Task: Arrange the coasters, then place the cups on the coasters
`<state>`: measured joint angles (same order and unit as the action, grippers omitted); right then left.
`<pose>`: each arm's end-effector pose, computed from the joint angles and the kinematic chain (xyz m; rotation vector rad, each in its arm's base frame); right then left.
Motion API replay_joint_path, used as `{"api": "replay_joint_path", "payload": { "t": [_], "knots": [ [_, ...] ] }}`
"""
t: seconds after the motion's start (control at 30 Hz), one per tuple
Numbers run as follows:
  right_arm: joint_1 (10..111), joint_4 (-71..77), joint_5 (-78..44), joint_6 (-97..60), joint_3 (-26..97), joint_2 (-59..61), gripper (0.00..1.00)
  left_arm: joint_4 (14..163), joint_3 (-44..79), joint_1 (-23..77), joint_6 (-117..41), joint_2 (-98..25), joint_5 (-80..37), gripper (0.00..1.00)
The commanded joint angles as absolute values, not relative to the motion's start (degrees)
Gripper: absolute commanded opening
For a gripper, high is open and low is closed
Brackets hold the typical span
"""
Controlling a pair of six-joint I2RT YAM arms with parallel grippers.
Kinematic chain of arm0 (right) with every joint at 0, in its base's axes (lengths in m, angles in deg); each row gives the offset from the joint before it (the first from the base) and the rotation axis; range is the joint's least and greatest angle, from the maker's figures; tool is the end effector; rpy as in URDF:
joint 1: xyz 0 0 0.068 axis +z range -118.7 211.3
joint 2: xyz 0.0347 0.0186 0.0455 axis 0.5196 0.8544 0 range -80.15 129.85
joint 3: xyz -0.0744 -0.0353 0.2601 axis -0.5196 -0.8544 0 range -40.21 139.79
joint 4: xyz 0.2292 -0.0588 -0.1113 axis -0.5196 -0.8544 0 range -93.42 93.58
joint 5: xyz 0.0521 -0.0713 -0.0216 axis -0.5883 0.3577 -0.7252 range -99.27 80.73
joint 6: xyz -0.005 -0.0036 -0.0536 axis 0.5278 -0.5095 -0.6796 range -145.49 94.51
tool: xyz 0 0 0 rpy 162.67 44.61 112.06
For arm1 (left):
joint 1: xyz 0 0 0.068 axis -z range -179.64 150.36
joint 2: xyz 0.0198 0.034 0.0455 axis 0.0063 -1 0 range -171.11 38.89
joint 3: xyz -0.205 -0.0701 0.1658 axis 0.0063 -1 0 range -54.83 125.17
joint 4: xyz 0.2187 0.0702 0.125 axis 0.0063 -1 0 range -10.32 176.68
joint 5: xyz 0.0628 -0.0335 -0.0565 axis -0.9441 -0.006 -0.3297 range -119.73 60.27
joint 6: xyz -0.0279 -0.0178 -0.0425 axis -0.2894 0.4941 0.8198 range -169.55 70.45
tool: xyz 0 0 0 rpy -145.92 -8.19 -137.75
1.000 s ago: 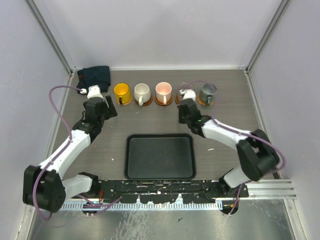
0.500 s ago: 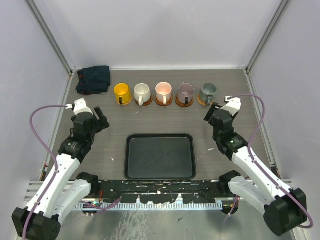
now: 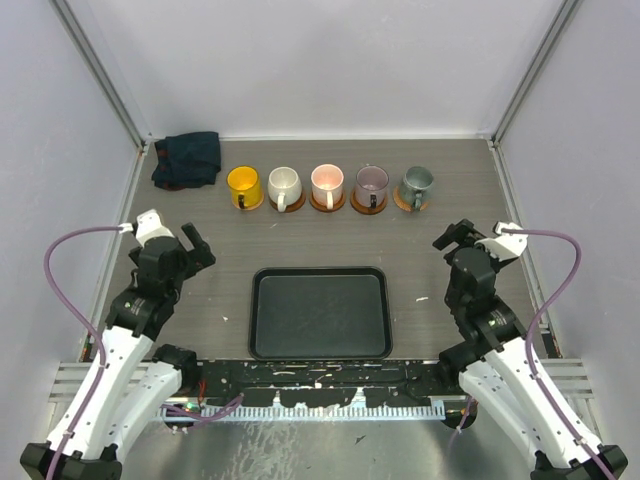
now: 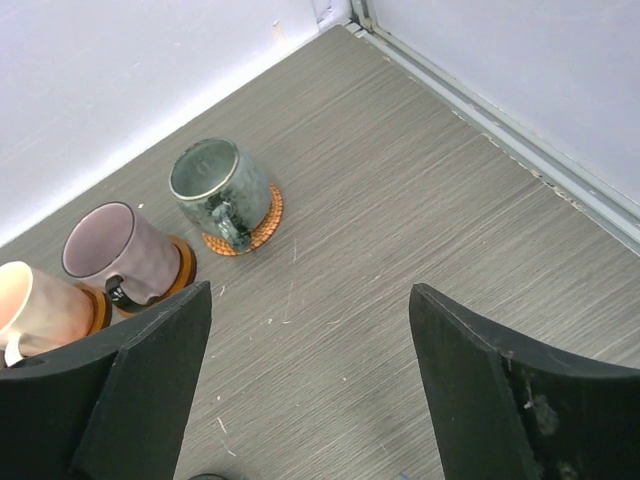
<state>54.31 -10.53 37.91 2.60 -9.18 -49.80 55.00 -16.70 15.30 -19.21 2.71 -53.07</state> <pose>0.1317 0.0277 0.2869 0.6359 1.6090 -0.0875 0.1412 -0.0231 0.2848 -0.5132 1.9789 -0.0666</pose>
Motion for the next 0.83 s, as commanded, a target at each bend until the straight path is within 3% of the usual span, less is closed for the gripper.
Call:
{"api": "replay_joint_path", "payload": {
  "t": [0.0, 0.23, 0.8],
  "knots": [
    [54.2, -11.8, 41.1, 3.8, -7.7, -49.8, 0.84, 51.8, -13.2, 15.3, -15.8, 3.8, -53.9, 0.98],
    [54.2, -12.0, 40.2, 3.6, -6.0, -46.1, 0.85, 43.1, -10.4, 15.3, -8.4, 4.0, -56.5, 0.98],
    [54.2, -12.0, 38.9, 3.3, -6.4, -46.3, 0.86, 38.1, -10.6, 15.3, -6.6, 7.1, -60.2, 0.98]
  ]
}}
